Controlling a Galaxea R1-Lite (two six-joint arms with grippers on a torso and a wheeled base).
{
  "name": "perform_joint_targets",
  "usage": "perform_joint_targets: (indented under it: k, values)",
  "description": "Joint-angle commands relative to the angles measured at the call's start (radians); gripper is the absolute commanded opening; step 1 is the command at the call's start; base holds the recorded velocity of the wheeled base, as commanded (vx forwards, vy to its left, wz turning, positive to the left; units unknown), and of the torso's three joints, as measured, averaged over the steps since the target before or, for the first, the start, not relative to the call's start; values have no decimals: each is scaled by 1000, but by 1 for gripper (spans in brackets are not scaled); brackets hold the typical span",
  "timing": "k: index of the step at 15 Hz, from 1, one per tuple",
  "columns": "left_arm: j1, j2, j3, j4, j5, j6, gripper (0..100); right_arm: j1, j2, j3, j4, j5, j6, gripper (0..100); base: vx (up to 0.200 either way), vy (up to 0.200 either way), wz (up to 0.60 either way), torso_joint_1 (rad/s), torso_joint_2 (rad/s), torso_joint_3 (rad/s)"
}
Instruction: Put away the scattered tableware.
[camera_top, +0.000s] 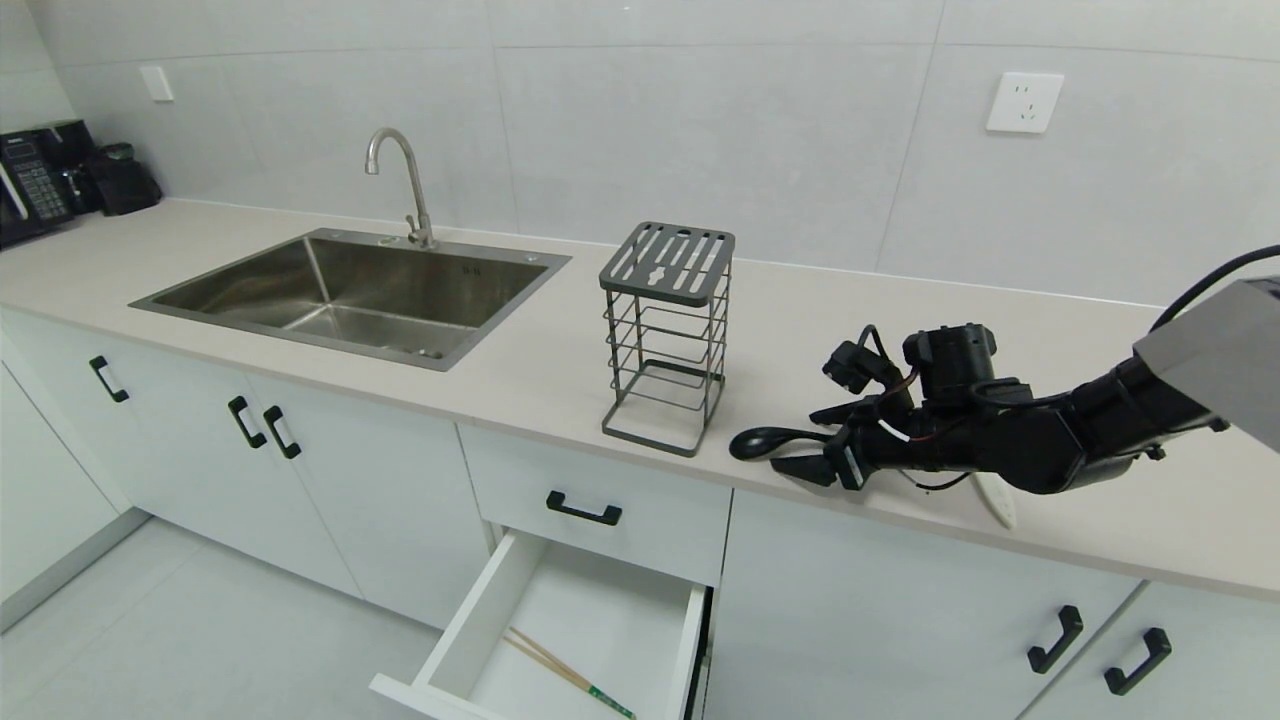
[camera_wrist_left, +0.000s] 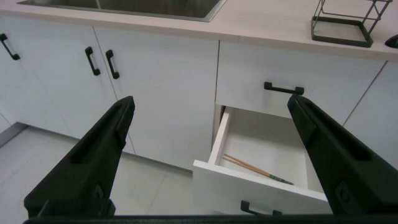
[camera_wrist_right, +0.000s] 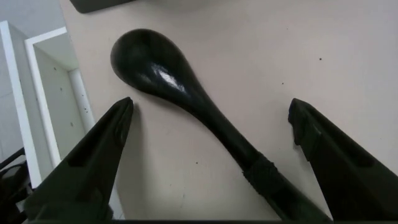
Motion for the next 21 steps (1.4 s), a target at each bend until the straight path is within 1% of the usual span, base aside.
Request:
perform_joint_targets:
  k: [1, 2, 9, 12, 16, 19, 21]
  values:
    - [0, 1, 0, 0, 0, 0, 100, 0, 9, 2, 1, -17, 3, 0, 0, 0, 0, 0, 0, 0]
    - [0, 1, 0, 0, 0, 0, 100, 0, 9, 4, 1, -31, 9, 0, 0, 0, 0, 0, 0, 0]
    - [0, 1, 0, 0, 0, 0, 100, 2, -20, 14, 1, -33, 7, 0, 0, 0, 0, 0, 0, 0]
    - [0, 1, 0, 0, 0, 0, 100, 8, -92, 30, -10, -33, 7, 0, 0, 0, 0, 0, 0, 0]
    - [0, 1, 0, 0, 0, 0, 100, 11, -202, 122, -37, -33, 12, 0, 0, 0, 0, 0, 0, 0]
    - [0, 1, 0, 0, 0, 0, 100, 31, -275, 188, -48, -34, 23, 0, 0, 0, 0, 0, 0, 0]
    - [0, 1, 0, 0, 0, 0, 100, 53, -357, 301, -73, -33, 21, 0, 0, 0, 0, 0, 0, 0]
